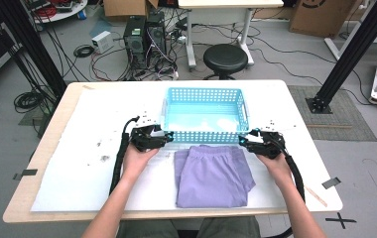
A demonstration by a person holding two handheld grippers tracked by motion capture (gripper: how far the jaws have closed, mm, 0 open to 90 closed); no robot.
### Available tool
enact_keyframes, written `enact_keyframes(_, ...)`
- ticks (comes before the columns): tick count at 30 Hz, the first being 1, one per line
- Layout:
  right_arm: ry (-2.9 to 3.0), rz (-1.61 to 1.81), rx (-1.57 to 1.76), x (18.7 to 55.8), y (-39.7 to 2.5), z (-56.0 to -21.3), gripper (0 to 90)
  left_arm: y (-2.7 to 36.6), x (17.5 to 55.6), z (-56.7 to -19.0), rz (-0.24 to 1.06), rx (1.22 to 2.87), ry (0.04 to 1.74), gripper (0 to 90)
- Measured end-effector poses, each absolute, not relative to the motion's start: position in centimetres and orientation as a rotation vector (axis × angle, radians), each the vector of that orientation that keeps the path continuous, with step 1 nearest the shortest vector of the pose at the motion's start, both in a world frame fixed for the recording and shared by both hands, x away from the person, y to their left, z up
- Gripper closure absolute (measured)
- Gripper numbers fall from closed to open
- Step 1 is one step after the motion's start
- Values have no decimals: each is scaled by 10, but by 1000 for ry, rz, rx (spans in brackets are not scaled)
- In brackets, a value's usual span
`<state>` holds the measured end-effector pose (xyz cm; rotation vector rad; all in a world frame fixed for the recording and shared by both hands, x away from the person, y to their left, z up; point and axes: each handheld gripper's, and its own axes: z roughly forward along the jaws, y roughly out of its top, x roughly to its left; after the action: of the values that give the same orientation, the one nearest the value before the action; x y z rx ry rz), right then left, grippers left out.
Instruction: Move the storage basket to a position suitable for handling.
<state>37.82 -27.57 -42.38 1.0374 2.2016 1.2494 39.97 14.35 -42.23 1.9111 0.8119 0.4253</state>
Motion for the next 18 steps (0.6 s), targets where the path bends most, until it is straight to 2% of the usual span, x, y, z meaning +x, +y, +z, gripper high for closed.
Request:
enact_keyframes(1,2201,1248,1036,378,-276,-424,464,144,400,-423,418,1906,812,459)
enact_keyframes(4,2203,1257,1043,379,-275,-424,438,143,401,-426,375,1914,828,374)
enact_keyframes(7,2203,1229,1057,379,-275,-425,376,142,401,-427,386,1924,834,326)
enact_keyframes(9,2204,1216,1066,379,-275,-425,350,143,401,-427,383,1916,837,314)
enact_keyframes(10,2197,1209,1098,377,-280,-425,306,147,401,-425,387,1894,846,307)
enact_keyframes(15,2112,1311,1138,367,-297,-419,269,159,399,-420,408,1855,870,283)
enact_keyframes(18,2064,1346,1156,366,-304,-414,209,163,397,-419,416,1852,876,276)
